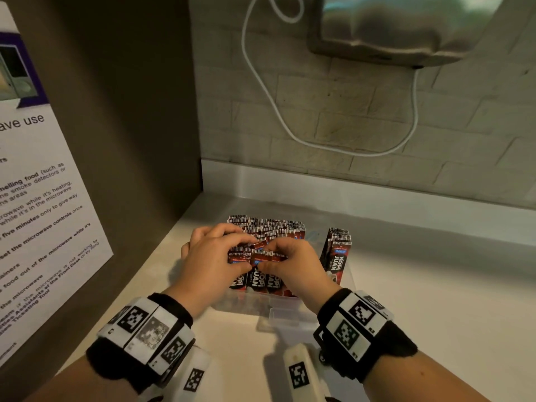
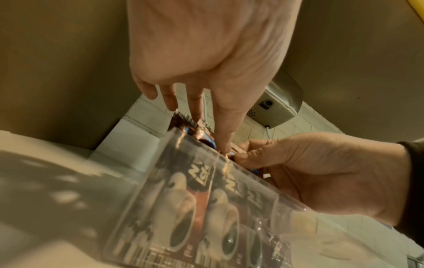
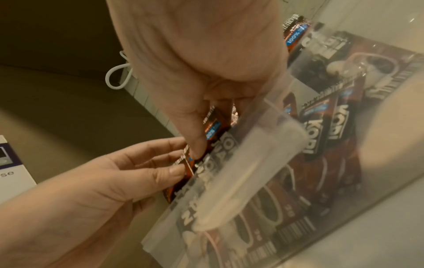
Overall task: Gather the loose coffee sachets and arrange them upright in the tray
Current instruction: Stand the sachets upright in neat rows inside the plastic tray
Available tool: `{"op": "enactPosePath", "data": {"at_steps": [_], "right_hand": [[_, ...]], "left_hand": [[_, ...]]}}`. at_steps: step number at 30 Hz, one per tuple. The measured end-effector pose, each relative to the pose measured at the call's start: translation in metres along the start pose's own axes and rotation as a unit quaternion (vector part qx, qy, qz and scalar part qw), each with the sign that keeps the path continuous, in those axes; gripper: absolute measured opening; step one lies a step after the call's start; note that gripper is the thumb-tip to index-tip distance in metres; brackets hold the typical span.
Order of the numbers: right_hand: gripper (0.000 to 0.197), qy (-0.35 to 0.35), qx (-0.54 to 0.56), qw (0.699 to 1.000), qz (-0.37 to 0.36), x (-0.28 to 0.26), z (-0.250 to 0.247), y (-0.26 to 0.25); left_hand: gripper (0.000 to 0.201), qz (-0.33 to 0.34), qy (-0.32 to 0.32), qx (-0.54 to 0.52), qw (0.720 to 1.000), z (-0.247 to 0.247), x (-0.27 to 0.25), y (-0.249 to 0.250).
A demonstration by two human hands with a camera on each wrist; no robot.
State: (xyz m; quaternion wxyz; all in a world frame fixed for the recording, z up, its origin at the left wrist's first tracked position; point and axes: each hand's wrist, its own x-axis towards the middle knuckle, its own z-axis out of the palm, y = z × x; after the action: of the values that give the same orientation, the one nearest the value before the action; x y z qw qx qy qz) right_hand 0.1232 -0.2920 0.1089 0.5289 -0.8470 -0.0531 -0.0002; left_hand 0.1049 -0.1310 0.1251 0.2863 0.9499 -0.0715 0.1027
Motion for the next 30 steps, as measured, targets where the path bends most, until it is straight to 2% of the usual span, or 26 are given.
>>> {"op": "enactPosePath", "data": {"at_steps": [6,10,15,19,22,24,26,28,30], "right_hand": [[0.014,-0.006,0.044,0.999,0.016,-0.004,-0.014,-0.006],[0.009,0.028,0.093,0.995,0.019,-0.01,-0.034,-0.021],[0.014,0.097,0.153,0.983,-0.022,-0.014,-0.075,-0.039],[0.021,0.145,0.149,0.977,-0.036,-0.017,-0.105,-0.037],[0.022,0.152,0.105,0.983,-0.006,-0.023,-0.117,-0.021],[0.021,0.151,0.084,0.985,0.021,-0.028,-0.118,-0.008],[0.019,0.161,0.084,0.982,0.043,-0.031,-0.117,0.003],[0.017,0.189,0.102,0.975,0.05,-0.034,-0.117,0.01],[0.014,0.226,0.123,0.965,0.043,-0.036,-0.117,0.011]], "left_hand": [[0.031,-0.009,0.019,-0.01,1.0,-0.001,0.0,-0.005],[0.03,-0.01,0.011,-0.002,1.0,-0.002,0.0,-0.002],[0.039,-0.004,-0.011,0.017,1.0,-0.004,0.001,0.004],[0.047,0.031,0.006,0.01,0.999,-0.006,0.001,0.019],[0.037,0.081,0.03,-0.028,0.996,-0.003,0.003,0.037],[0.031,0.127,-0.002,-0.016,0.992,0.004,0.008,0.049],[0.034,0.172,-0.076,0.05,0.981,0.016,0.018,0.06],[0.041,0.188,-0.162,0.139,0.959,0.027,0.029,0.071],[0.041,0.208,-0.21,0.215,0.931,0.034,0.038,0.084]]}}
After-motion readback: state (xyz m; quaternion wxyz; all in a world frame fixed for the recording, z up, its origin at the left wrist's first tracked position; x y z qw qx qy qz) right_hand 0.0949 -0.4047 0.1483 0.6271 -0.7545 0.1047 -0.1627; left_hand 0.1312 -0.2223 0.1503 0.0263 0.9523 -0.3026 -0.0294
